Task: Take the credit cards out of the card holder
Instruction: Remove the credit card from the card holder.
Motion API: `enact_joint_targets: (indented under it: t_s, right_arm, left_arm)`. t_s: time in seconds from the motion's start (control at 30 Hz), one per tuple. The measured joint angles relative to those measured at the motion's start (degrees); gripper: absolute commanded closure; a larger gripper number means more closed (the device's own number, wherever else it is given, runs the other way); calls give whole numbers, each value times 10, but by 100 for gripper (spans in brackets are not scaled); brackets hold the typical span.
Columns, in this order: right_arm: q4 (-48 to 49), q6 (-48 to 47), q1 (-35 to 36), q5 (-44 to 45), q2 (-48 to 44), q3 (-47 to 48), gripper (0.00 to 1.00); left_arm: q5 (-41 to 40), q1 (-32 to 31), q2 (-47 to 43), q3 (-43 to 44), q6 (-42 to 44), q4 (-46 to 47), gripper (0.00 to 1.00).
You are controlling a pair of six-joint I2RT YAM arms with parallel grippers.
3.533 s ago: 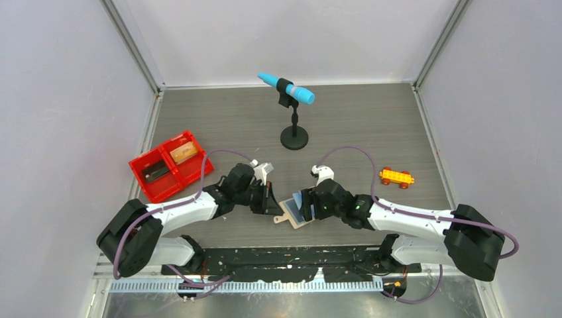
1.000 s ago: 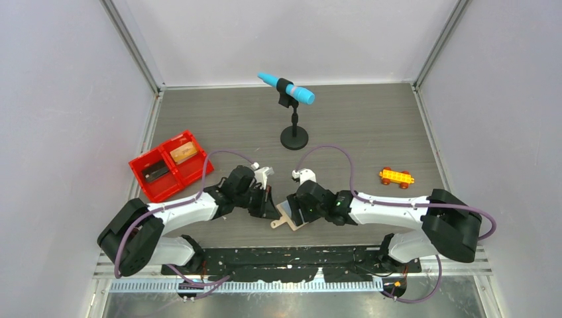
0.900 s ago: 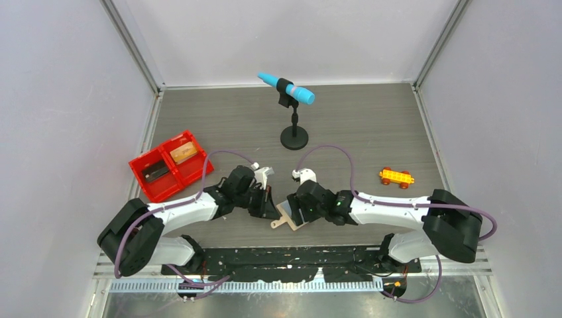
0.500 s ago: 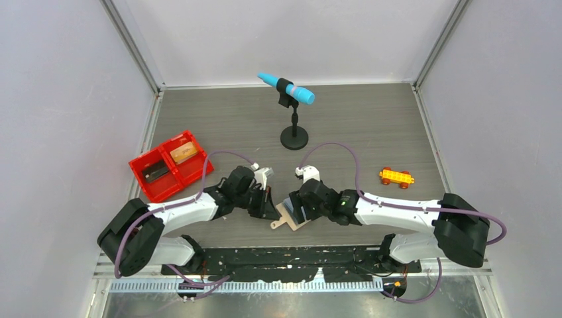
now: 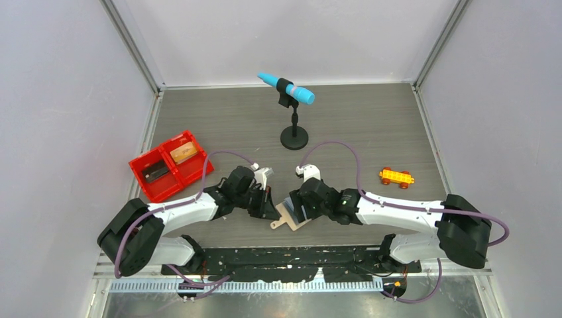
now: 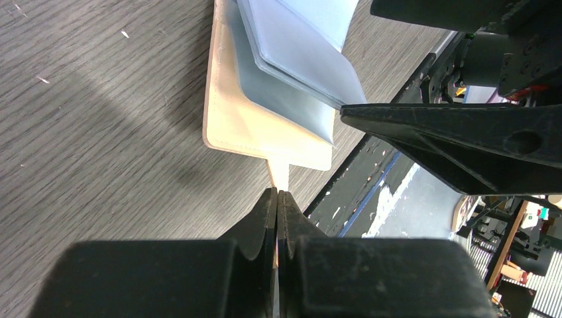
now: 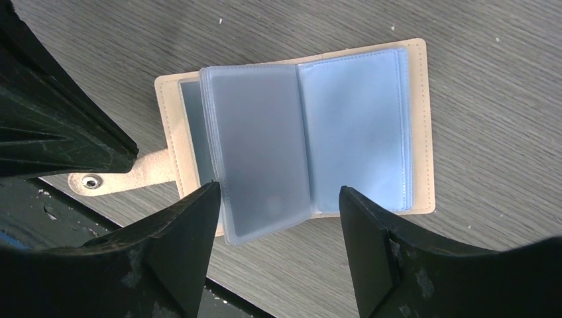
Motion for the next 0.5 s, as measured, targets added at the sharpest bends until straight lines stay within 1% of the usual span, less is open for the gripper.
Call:
enact_joint_targets:
  t_s: [0.27,0.43,0.5]
  right_arm:
    - [-14,-3,0,6,-19,6,34]
    - [-18,-3,0,6,-21,7,35]
    - [-19,-3,0,6,-21,7,33]
  left_arm:
    - [0,0,1,0,2,-1,100]
    - [0,0,4,0,2,-2,100]
    - [0,0,4,0,3,-3,100]
